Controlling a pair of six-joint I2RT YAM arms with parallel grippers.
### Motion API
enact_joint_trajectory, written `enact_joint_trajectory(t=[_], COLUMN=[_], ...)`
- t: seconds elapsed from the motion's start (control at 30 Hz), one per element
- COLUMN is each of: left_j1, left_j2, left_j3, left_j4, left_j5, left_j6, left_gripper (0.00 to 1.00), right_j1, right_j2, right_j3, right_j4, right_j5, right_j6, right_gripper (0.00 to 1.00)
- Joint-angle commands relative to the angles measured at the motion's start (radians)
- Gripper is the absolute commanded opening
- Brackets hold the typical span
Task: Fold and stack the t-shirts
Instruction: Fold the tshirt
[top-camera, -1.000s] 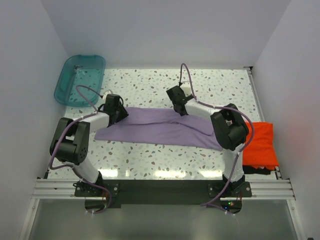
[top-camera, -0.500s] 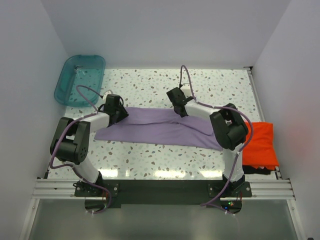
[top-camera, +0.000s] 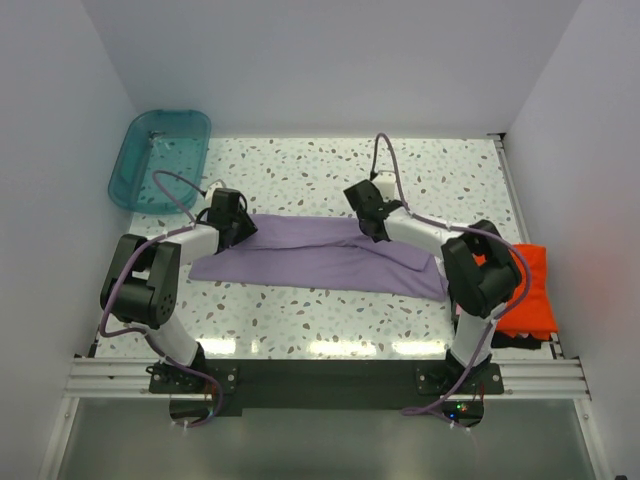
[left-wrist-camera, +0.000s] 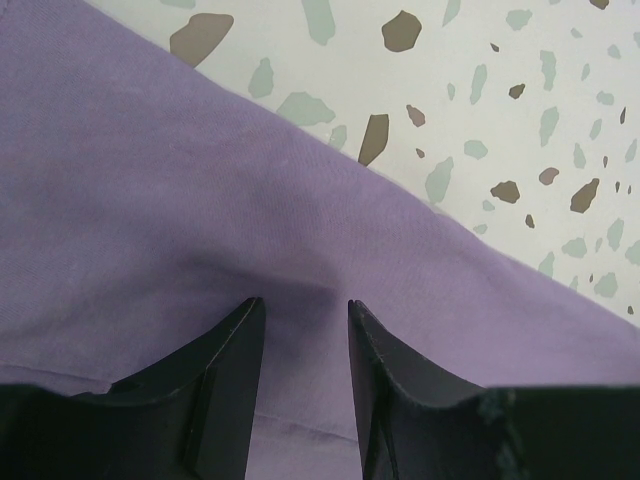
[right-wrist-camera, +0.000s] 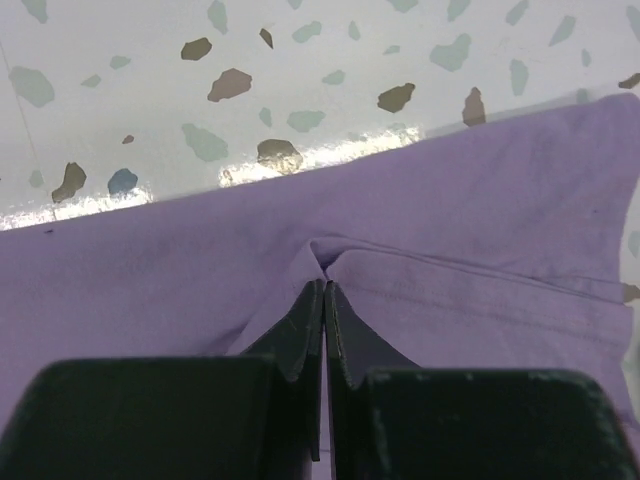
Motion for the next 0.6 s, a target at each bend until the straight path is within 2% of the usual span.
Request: enact_joint_trajectory(t=[0.0, 0.3, 0.57], left_j1=[-0.003, -0.003, 0.0], left_j2=[0.009, 0.006, 0.01], left_j3=[0.015, 0.005, -0.019], left_j4=[0.041, 0.048, 0.07], left_j5=[-0.007, -0.006, 0.002], left_j6=[0.017, 0.014, 0.011], left_gripper=[0.44, 0.44, 0.44], right_j1=[0.001, 0.065, 0.186], right_j2=[-0.117, -0.285, -0.286], right_j3=[-0.061, -0.261, -0.313], right_j4=[0.036, 0.084, 0.108], right_j5=[0.011, -0.086, -0.059], right_j6=[0.051, 0.135, 0.249], right_gripper=[0.0, 0.0, 0.0])
